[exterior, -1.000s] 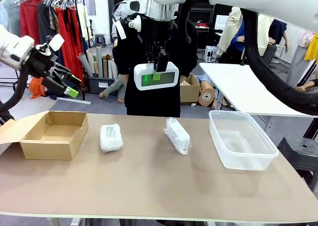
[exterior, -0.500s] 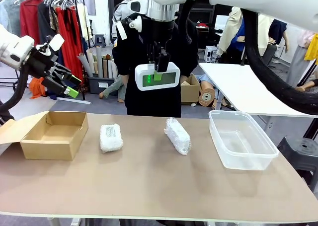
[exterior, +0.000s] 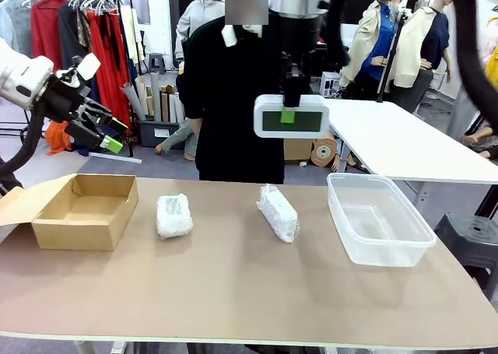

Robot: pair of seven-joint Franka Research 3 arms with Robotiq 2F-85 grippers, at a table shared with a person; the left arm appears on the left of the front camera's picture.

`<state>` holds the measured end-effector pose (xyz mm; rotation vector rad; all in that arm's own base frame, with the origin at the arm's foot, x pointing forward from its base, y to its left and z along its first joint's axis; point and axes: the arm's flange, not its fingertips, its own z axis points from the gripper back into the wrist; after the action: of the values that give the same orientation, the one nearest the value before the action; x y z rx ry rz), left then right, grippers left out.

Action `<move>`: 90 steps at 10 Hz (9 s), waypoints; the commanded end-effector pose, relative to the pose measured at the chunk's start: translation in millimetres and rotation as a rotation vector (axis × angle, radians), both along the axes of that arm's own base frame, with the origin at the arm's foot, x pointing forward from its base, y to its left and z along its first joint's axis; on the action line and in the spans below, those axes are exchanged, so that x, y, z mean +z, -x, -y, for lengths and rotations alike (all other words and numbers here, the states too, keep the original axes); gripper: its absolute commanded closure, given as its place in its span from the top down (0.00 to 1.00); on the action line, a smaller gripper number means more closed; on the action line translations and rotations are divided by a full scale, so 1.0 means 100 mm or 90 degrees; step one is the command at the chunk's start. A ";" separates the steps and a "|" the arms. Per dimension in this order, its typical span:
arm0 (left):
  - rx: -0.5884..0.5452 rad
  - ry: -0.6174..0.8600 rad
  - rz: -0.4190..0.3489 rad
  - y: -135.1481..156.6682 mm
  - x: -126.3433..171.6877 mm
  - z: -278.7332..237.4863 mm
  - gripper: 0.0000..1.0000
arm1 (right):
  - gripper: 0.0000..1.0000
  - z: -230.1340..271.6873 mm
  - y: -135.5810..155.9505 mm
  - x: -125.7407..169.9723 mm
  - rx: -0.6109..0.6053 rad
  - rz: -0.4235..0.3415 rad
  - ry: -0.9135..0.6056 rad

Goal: Separate and place wrapped and unwrapped clocks.
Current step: If the picked Digital clock is wrapped, place it in the Package Box ; if not, place it in the Organizing box, then pick up the Digital clock indicated by the person.

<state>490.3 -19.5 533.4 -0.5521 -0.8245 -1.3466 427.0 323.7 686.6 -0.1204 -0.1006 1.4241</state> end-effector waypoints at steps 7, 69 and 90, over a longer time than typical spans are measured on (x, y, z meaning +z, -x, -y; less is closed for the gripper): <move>0.001 0.007 0.000 0.00 0.01 0.01 1.00 | 0.00 1.06 0.11 -0.82 -0.226 0.123 -0.121; 0.001 0.007 0.000 0.00 0.01 0.01 1.00 | 0.93 3.17 -1.61 -3.50 -0.884 -0.077 -0.113; 0.001 0.007 0.000 0.00 0.01 0.01 1.00 | 1.00 3.07 -1.51 -2.97 -0.811 -0.061 -0.108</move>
<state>490.6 -19.1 532.8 -0.5525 -0.8236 -1.3456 578.1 16.3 389.0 0.0353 -0.0435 0.1464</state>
